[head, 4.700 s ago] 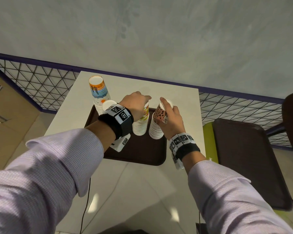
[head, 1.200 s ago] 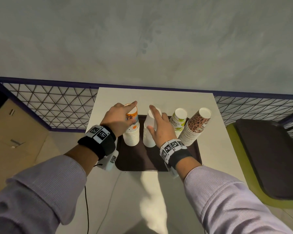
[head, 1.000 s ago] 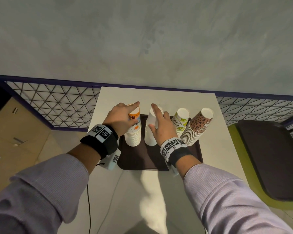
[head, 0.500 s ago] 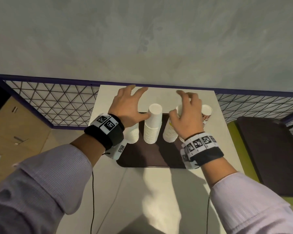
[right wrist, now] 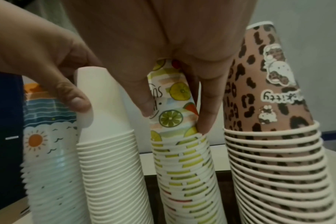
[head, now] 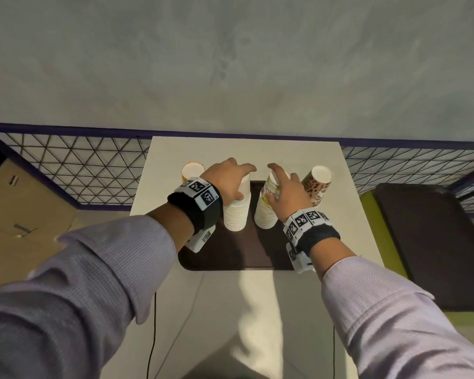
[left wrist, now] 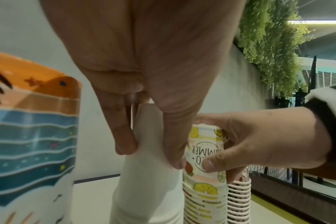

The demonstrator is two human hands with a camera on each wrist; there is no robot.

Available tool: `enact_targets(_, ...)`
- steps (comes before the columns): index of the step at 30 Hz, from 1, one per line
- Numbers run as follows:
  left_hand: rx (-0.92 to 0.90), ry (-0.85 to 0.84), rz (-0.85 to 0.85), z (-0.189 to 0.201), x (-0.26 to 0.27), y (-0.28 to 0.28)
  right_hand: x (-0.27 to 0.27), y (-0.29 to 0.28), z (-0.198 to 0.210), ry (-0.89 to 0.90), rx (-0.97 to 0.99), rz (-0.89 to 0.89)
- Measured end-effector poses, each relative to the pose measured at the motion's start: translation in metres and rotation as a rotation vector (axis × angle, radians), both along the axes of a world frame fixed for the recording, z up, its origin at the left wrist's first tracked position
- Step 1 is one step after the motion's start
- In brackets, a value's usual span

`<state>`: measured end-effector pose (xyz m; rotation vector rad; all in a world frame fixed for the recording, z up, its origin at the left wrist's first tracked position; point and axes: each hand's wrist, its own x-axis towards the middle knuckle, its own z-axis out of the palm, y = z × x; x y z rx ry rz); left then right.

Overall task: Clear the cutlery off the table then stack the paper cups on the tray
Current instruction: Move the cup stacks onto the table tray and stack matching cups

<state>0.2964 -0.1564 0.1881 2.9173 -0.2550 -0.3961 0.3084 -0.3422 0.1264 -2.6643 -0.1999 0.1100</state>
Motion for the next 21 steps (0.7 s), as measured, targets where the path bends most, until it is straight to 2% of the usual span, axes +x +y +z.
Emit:
enact_targets(16, -0.006, -0.007, 0.010, -0.004, 0.000, 0.002, -0.008, -0.003, 0.008, 0.021, 0.017, 0.060)
enact_targets(18, -0.020, 0.005, 0.016, -0.004, 0.000, 0.002, -0.010, -0.009, 0.017, -0.025, 0.037, 0.068)
enact_targets(21, -0.013, 0.032, 0.035, -0.004, -0.002, 0.000, -0.012, -0.024, 0.037, -0.193, 0.187, 0.030)
